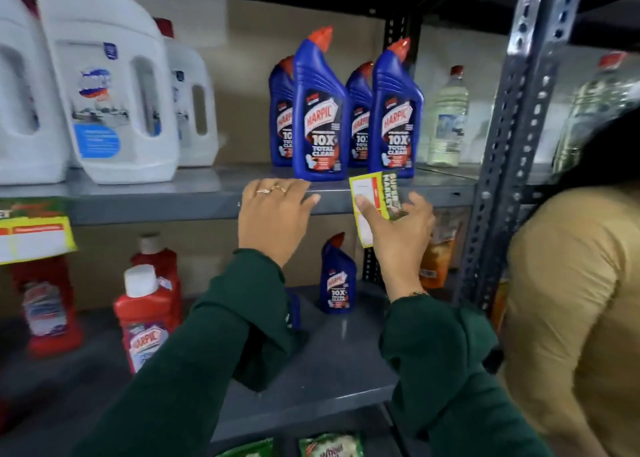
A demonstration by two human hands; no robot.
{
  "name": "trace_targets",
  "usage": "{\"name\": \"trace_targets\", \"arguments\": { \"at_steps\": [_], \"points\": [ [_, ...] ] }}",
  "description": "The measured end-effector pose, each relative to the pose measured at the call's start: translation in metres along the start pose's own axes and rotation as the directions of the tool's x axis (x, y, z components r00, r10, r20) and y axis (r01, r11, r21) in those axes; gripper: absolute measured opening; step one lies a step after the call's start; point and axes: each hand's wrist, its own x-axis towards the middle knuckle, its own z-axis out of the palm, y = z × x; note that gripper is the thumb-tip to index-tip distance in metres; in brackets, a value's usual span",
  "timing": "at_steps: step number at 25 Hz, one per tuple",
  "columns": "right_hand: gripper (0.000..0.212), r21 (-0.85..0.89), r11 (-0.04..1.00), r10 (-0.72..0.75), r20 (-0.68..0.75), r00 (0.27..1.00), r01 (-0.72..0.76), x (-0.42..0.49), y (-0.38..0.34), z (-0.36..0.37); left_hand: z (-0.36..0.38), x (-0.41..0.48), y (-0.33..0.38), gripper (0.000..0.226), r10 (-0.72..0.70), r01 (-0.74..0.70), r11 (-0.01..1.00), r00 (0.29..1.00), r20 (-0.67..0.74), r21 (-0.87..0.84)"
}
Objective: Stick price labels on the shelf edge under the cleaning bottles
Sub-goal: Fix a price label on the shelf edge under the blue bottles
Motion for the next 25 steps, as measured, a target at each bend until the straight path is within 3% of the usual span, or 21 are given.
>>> {"name": "trace_targets", "arguments": {
  "at_steps": [5, 7, 9, 11, 12, 15, 19, 25],
  "points": [
    [0.025, 0.315, 0.940, 0.161, -0.087, 0.983, -0.127, 0.020, 0.015, -0.011, -0.002, 0.001, 0.003, 0.039, -0.045, 0.044, 0.999, 0.999, -0.028, -0.031],
    [0.012, 0.329, 0.943, 0.083, -0.085, 0.993, -0.051, 0.018, 0.015, -0.017, -0.009, 0.007, 0.008, 0.042, -0.134, 0.132, 0.988, 0.991, -0.028, -0.086],
    [0.018, 0.334, 0.940, -0.080, 0.001, 0.997, 0.075, 0.013, 0.010, -0.025, -0.017, 0.016, 0.013, 0.040, -0.205, 0.209, 0.935, 0.978, 0.047, -0.285],
    [0.021, 0.239, 0.947, -0.256, 0.158, 0.954, 0.215, 0.016, 0.005, -0.030, -0.022, 0.027, 0.019, 0.030, -0.157, 0.244, 0.795, 0.967, 0.199, -0.556],
    [0.024, 0.162, 0.944, -0.317, 0.212, 0.925, 0.286, 0.020, 0.004, -0.032, -0.025, 0.031, 0.023, 0.029, -0.078, 0.215, 0.768, 0.966, 0.246, -0.603],
    [0.020, 0.013, 0.882, -0.458, 0.260, 0.850, 0.471, 0.033, 0.003, -0.033, -0.015, 0.032, 0.026, 0.017, 0.118, 0.006, 0.853, 0.972, 0.204, -0.522],
    [0.012, -0.083, 0.785, -0.563, 0.319, 0.763, 0.614, 0.042, 0.012, -0.031, -0.006, 0.028, 0.024, 0.006, 0.042, 0.039, 0.889, 0.985, 0.165, -0.457],
    [0.009, -0.105, 0.787, -0.551, 0.324, 0.769, 0.608, 0.050, 0.020, -0.031, 0.003, 0.022, 0.035, 0.022, 0.005, 0.071, 0.932, 0.978, 0.208, -0.357]
  ]
}}
